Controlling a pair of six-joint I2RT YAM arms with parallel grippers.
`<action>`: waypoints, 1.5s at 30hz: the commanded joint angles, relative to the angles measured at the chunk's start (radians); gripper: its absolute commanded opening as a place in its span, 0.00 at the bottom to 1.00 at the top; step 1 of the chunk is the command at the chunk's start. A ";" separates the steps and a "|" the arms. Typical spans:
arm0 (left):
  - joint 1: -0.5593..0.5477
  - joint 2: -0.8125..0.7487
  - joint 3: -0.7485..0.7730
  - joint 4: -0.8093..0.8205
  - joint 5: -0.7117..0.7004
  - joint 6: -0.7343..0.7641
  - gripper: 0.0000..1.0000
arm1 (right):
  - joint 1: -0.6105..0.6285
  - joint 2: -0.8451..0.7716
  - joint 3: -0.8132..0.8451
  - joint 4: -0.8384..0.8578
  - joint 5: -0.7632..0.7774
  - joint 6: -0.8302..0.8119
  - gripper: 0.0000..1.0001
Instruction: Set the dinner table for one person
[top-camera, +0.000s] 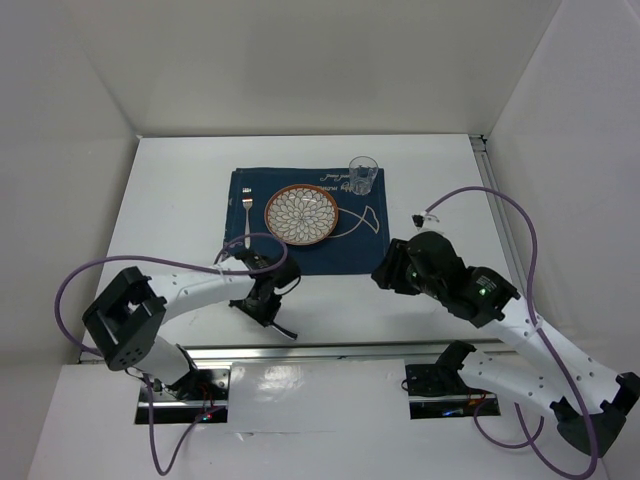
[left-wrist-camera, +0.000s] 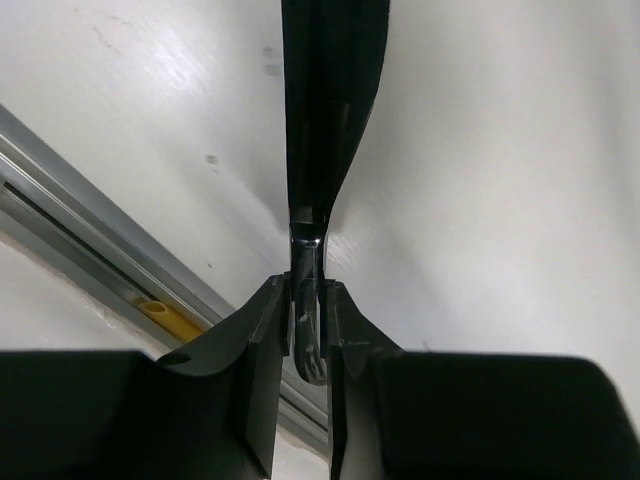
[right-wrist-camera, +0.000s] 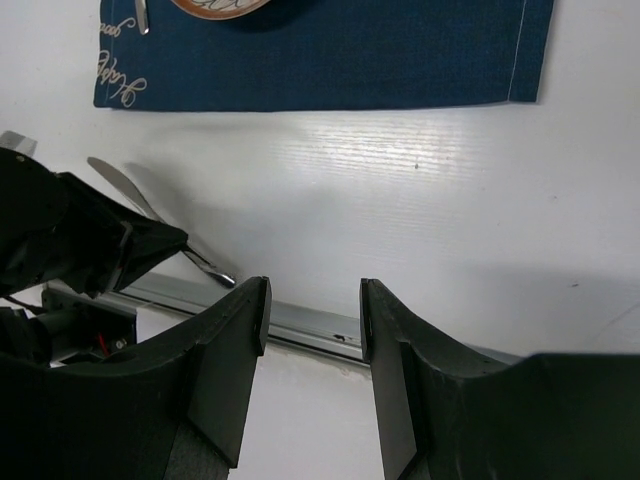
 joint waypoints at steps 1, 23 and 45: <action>-0.039 -0.010 0.108 -0.168 -0.149 -0.180 0.00 | 0.007 -0.020 0.037 -0.001 0.024 0.003 0.52; -0.117 0.432 0.938 -0.181 -0.275 0.850 0.00 | 0.007 -0.133 0.264 -0.306 0.309 0.083 0.52; 0.055 0.878 1.414 0.069 0.164 1.310 0.00 | 0.007 -0.121 0.284 -0.343 0.337 0.167 0.52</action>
